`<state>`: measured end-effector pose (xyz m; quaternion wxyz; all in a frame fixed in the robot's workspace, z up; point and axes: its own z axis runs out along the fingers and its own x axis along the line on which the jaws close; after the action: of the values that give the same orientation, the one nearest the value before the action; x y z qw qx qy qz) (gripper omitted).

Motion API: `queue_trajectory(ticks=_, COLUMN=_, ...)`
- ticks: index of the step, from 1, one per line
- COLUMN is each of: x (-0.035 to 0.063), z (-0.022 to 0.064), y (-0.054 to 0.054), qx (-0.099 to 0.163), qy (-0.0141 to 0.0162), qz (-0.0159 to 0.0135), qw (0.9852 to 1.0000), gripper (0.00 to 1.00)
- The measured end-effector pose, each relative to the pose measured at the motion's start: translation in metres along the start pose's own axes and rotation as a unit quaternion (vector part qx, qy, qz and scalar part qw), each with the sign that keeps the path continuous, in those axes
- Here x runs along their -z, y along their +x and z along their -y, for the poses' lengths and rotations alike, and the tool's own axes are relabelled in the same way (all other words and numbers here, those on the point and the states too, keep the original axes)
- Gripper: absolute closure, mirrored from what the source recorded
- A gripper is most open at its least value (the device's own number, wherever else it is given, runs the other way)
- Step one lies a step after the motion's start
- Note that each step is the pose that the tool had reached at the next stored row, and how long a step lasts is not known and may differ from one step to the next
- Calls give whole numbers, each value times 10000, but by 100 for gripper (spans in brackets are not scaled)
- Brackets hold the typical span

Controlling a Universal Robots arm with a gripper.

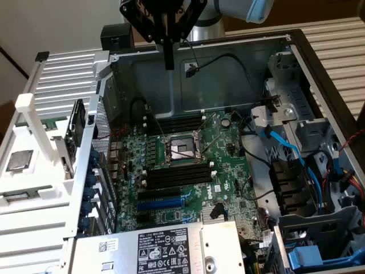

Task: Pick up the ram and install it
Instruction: 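Reach for the ram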

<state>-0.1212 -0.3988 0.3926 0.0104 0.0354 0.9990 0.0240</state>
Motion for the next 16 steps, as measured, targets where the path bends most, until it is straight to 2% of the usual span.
queue_trajectory(ticks=14, x=1, z=0, y=5, qx=0, qy=0, qz=0, qw=10000, gripper=90)
queue_trajectory(ticks=16, x=2, z=8, y=109, qx=0, qy=0, qz=0, qw=10000, gripper=90)
